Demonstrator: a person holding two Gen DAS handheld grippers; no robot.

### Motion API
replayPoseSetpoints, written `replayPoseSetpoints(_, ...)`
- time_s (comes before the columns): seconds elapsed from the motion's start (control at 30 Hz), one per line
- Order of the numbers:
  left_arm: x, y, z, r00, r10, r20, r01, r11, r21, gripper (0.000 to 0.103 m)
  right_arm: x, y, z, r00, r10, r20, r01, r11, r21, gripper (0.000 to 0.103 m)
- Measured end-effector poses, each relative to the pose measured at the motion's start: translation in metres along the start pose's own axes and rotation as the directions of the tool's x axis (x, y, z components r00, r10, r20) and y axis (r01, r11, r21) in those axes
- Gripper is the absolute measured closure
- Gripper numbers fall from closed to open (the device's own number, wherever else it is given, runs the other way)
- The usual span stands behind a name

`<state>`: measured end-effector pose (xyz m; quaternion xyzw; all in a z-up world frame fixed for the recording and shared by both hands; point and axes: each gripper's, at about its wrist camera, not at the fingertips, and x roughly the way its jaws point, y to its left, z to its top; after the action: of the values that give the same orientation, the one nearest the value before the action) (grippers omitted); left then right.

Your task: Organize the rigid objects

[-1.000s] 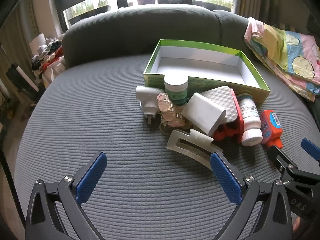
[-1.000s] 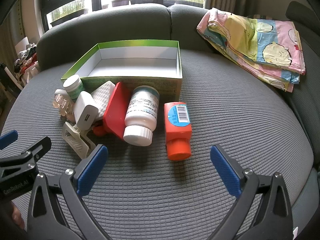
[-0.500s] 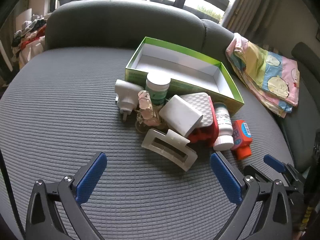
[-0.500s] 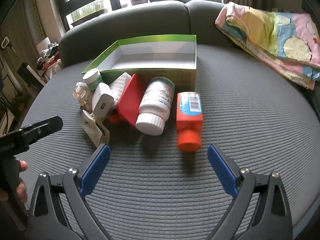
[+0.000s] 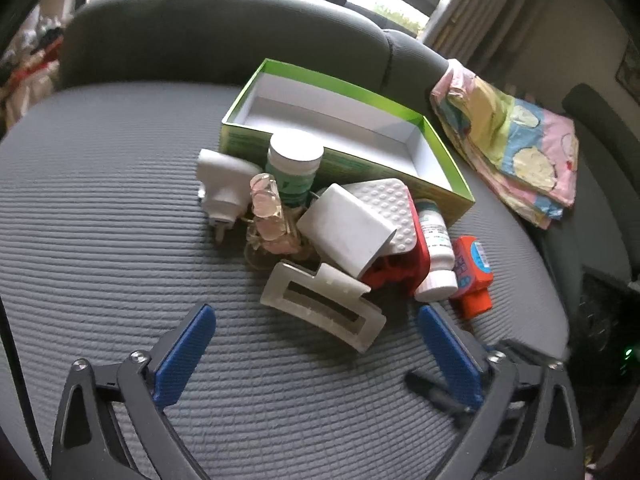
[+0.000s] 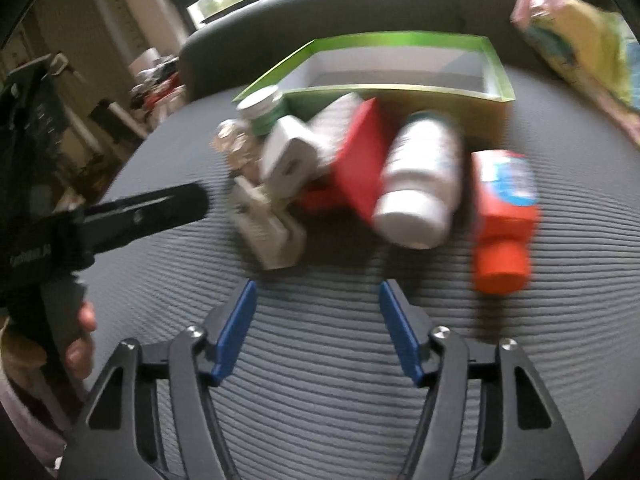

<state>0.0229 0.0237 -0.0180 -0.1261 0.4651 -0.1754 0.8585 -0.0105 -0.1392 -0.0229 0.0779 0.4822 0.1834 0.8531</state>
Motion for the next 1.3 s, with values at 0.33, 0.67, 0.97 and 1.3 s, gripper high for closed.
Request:
replayPoseSetpoints(0.33, 0.03, 0.027, 0.015, 0.991, -0.111, -0.076, 0.106, 0.993, -0.059, 0.025, 0.039, 0.018, 0.008, 0.998, 0.052, -0.023, -0.053, 0.998, -0.03, 0.045)
replayPoseSetpoints(0.67, 0.047, 0.049, 0.021, 0.974, -0.225, -0.041, 0.218, 0.968, -0.121, 0.025, 0.062, 0.027, 0.027, 0.999, 0.04, -0.011, -0.04, 0.994, -0.098, 0.048)
replayPoseSetpoints(0.97, 0.045, 0.054, 0.012, 0.965, -0.263, -0.009, 0.26, 0.956, -0.139, 0.037, 0.062, 0.033, 0.021, 0.996, 0.089, -0.001, -0.089, 0.988, -0.128, 0.067)
replayPoseSetpoints(1.3, 0.036, 0.053, 0.003, 0.953, -0.303, 0.008, 0.301, 0.941, -0.152, 0.047, 0.049, 0.038, 0.009, 0.985, 0.17, 0.011, -0.166, 0.973, -0.16, 0.075)
